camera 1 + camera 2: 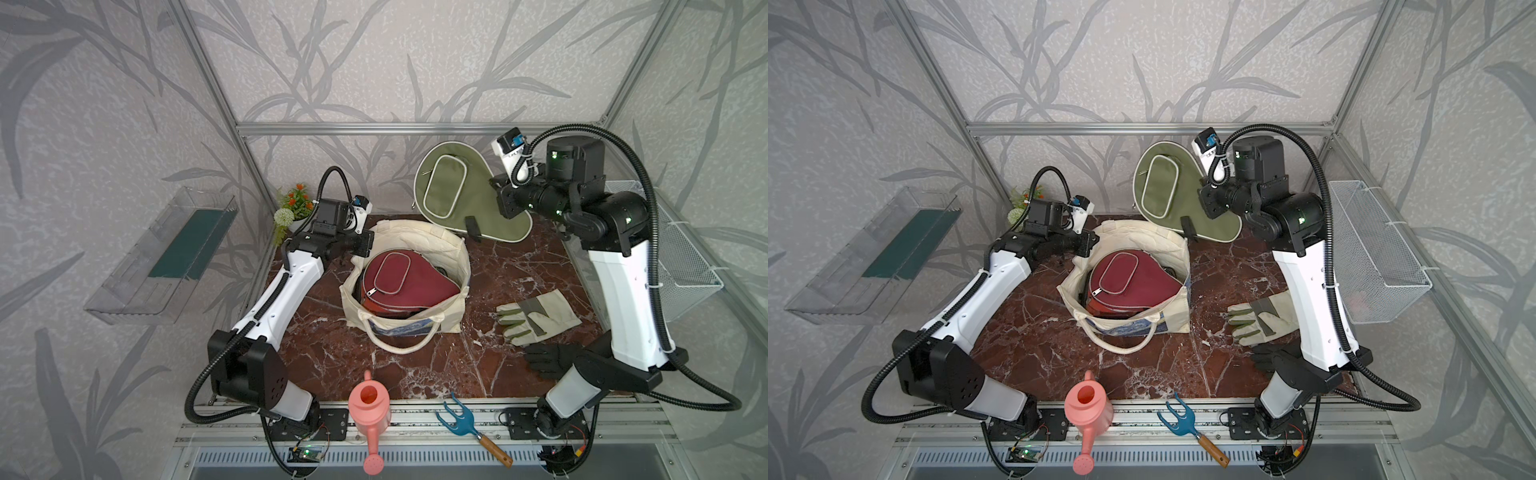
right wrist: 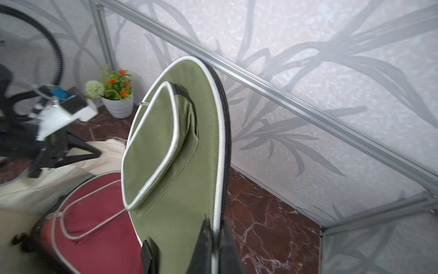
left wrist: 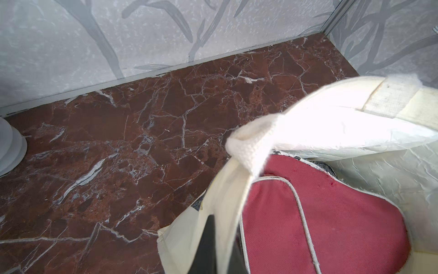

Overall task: Remove the ping pong set from the canvas bag
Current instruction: Place the ping pong set at the corner of the board.

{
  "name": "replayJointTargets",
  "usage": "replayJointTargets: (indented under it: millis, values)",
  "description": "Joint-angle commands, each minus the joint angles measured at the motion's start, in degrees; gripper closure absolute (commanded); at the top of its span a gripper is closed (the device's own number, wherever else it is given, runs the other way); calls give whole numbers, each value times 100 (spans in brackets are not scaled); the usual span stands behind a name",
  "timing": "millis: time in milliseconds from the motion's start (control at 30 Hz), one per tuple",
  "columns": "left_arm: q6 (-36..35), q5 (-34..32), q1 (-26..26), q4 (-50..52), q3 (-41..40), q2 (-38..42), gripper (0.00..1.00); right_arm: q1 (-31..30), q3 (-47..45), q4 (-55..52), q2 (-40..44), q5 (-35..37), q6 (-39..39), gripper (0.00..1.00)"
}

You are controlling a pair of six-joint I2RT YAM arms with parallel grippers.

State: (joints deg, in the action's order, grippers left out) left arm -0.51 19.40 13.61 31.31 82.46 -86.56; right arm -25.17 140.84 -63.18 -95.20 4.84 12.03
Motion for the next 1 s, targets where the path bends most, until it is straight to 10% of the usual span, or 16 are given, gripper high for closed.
replayJointTargets:
  millis: [0, 400, 967]
  values:
    - [-168, -43, 15, -115, -30, 227, 100, 401, -615, 298, 387, 622, -197, 100]
    - [-81, 108, 15, -276, -209, 297, 100, 990, -4898, 3107, 1364, 1242, -1517, 100]
    - [60, 262, 20, -275, -191, -13, 100, 1767, -8385, 7453, 636, 805, -4180, 100]
